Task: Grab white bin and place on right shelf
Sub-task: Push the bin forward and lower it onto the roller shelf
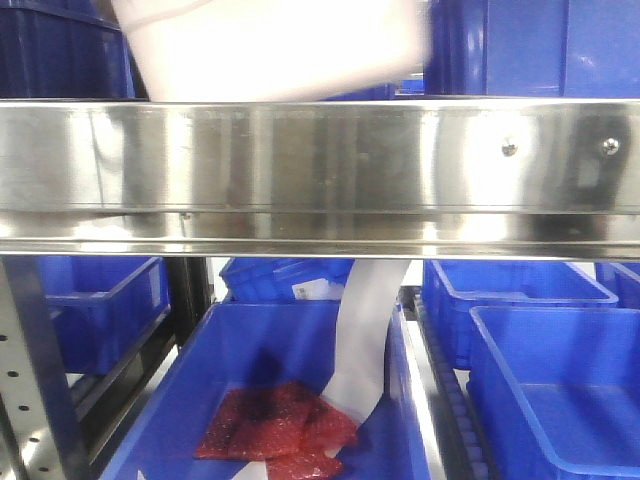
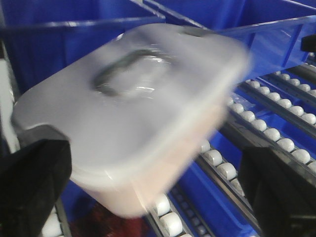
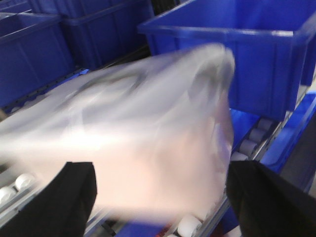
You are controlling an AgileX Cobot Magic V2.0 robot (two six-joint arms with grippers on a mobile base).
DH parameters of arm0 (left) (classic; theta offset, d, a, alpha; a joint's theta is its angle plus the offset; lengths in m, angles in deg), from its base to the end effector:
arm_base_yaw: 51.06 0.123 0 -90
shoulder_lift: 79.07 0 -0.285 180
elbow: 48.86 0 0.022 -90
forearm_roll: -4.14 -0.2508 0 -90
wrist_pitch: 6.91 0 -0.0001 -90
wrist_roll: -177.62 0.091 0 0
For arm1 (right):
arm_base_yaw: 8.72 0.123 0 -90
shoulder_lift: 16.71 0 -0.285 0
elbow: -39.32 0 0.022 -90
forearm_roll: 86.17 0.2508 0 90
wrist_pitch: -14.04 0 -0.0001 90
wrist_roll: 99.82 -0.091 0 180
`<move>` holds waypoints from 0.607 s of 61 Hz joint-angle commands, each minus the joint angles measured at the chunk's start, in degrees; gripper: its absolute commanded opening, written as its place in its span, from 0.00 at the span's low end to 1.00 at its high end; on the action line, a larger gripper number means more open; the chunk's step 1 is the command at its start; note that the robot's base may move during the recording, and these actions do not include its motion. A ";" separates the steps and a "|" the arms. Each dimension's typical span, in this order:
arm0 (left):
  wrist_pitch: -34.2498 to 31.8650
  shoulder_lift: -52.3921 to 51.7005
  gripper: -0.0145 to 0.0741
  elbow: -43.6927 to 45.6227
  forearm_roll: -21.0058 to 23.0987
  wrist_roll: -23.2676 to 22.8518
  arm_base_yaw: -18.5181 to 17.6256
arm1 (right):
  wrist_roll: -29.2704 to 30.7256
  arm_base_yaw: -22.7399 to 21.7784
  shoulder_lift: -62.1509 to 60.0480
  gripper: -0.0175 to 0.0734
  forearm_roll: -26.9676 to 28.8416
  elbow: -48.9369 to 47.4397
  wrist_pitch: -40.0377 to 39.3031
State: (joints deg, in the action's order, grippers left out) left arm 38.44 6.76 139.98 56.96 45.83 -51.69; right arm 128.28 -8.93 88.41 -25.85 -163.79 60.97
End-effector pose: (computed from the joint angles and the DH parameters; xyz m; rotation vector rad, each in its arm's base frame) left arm 0.2892 -0.0548 0.4614 0.5027 1.7962 -0.5107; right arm 0.3859 0.0564 0.4308 -0.4245 1.8442 0.6777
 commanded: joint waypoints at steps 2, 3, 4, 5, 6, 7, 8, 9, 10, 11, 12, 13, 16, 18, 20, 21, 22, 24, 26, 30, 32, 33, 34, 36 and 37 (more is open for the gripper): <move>-0.83 -5.21 0.62 2.19 2.39 0.21 -0.31 | 0.30 -0.32 -6.33 0.89 1.86 -2.19 1.71; -0.50 -5.62 0.60 2.19 2.52 0.21 -0.31 | 0.16 -0.32 -6.73 0.88 1.86 -2.19 2.54; -0.07 -6.28 0.58 2.19 2.66 0.21 -0.31 | -0.04 -0.32 -7.37 0.87 1.86 -2.19 3.04; 0.23 -6.70 0.56 2.19 2.77 0.21 -0.31 | -0.34 -0.32 -7.76 0.87 1.86 -2.19 3.56; 0.79 -7.34 0.53 2.19 2.78 0.21 -0.31 | -0.62 -0.32 -8.42 0.85 1.86 -2.19 4.26; 1.16 -7.75 0.51 2.19 2.92 0.21 -0.31 | -1.00 -0.32 -8.83 0.83 1.86 -2.19 4.74; 1.56 -8.16 0.49 2.19 3.08 0.21 -0.31 | -1.25 -0.32 -9.44 0.80 1.86 -2.19 5.43; 2.16 -8.79 0.45 2.19 3.16 0.21 -0.31 | -1.69 -0.32 -9.84 0.78 1.84 -2.19 5.88; 2.55 -9.17 0.43 2.19 3.29 0.21 -0.31 | -1.98 -0.32 -10.43 0.74 1.84 -2.19 6.45; 3.01 -9.76 0.39 2.19 3.29 0.21 -0.31 | -2.46 -0.32 -10.83 0.71 1.80 -2.19 6.78; 3.53 -10.32 0.36 2.19 3.29 0.21 -0.31 | -2.79 -0.32 -11.39 0.66 1.80 -2.19 7.25; 3.90 -10.70 0.33 2.19 3.29 0.21 -0.31 | -3.31 -0.32 -11.79 0.63 1.65 -2.19 7.58; 5.30 -11.85 0.24 2.19 3.29 0.21 -0.31 | -4.11 -0.32 -13.09 0.50 1.06 -2.12 8.79; 6.26 -12.54 0.18 2.19 3.29 0.21 -0.31 | -4.72 -0.32 -13.94 0.40 0.22 -2.12 9.75; 7.14 -13.19 0.12 2.19 3.29 0.21 -0.31 | -5.51 -0.32 -14.72 0.31 -0.83 -1.94 10.75; 7.65 -13.51 0.09 2.19 3.18 0.21 -0.31 | -6.02 -0.32 -15.29 0.26 -1.53 -1.83 11.40; 8.06 -13.73 0.06 2.19 2.95 0.21 -0.31 | -6.52 -0.32 -15.58 0.25 -2.00 -1.59 11.76; 8.97 -14.24 0.01 2.19 2.32 0.21 -0.31 | -7.85 -0.32 -16.65 0.26 -3.47 -1.10 12.86; 9.74 -14.59 0.03 2.19 1.70 0.07 -0.31 | -9.02 -0.32 -17.67 0.27 -5.10 -0.28 13.62; 10.24 -15.38 0.03 2.19 -1.09 -1.74 -0.31 | -11.24 -0.32 -20.11 0.27 -9.21 2.47 13.92; 10.07 -15.86 0.03 2.19 -3.57 -3.24 -0.31 | -12.01 -0.32 -21.58 0.27 -11.37 4.34 13.54; 10.05 -15.89 0.03 2.19 -4.63 -3.86 -0.31 | -12.39 -0.32 -22.23 0.27 -12.67 5.18 13.29; 9.73 -16.18 0.03 2.04 -6.41 -5.08 -0.31 | -12.59 -0.32 -23.26 0.27 -13.52 6.53 12.80; 9.47 -16.45 0.03 1.77 -9.83 -7.70 -0.31 | -13.01 -0.32 -24.71 0.27 -15.54 9.05 11.65; 9.36 -16.57 0.03 1.64 -11.32 -8.85 -0.31 | -13.18 -0.32 -25.88 0.27 -16.69 10.13 11.11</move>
State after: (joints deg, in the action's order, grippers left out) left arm 51.20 -8.20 140.36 49.16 41.78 -51.69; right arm 116.61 -8.93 67.98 -39.80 -156.53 76.31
